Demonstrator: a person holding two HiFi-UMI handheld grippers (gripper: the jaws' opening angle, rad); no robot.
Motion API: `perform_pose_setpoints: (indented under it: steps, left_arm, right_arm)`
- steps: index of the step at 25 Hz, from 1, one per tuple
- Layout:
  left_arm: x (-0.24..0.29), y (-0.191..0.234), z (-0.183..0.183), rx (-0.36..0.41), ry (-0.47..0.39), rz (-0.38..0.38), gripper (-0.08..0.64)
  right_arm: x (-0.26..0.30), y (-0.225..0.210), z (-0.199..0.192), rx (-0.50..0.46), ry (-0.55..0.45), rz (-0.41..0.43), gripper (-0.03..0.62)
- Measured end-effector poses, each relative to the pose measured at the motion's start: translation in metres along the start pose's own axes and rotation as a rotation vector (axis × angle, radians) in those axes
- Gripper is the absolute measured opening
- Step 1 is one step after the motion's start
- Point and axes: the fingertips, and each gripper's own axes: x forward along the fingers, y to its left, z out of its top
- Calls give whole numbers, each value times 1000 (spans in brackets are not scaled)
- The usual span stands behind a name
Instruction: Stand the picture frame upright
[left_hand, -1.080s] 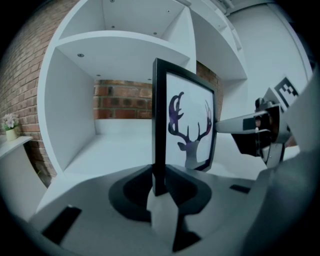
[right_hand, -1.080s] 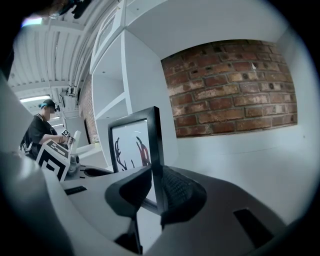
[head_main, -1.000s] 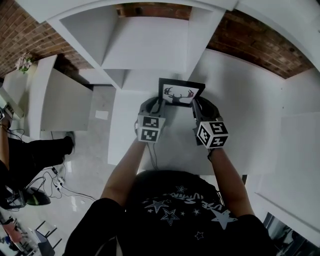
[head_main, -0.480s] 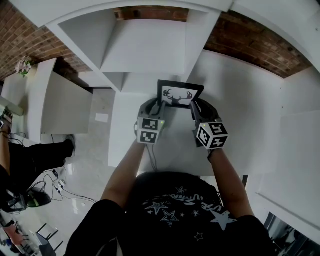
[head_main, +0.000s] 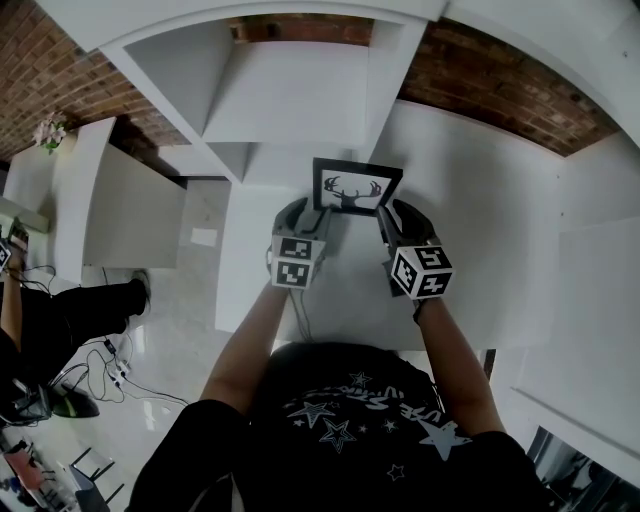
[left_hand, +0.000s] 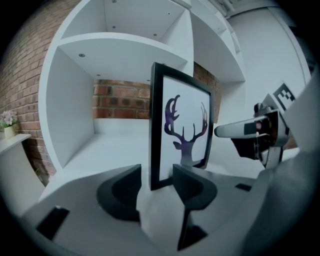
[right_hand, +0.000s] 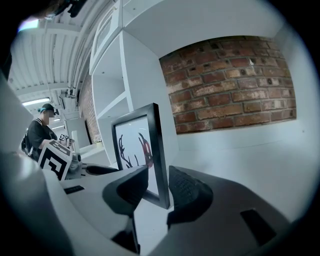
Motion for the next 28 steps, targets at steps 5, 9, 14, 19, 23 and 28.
perform_pose_setpoints:
  steps: [5,9,14,19,23,28]
  left_arm:
    - [-15,-1,-1,-16,-2,21,176]
    - [-31,-8,3,-10,-34,50,176]
    - [-50,-23,11,-20,-63,77,176]
    - [-72,-48,20,-2,-113,131,175]
    - [-84,-82,18,-3,-112,118,175]
    - [-96,-128,22,6,-133,107,167]
  right_arm:
    - [-9,1,1,-3,-13,0,118]
    - [-20,4,-1,-3,-24,8,118]
    - [-43,7,2,-11,-60,23,118]
    - [-73,4,0,-25,-82,41,118]
    - [-104,-7,0,-28,-106,36,118]
    - [-145,-21,-2,-31,-122,33,118]
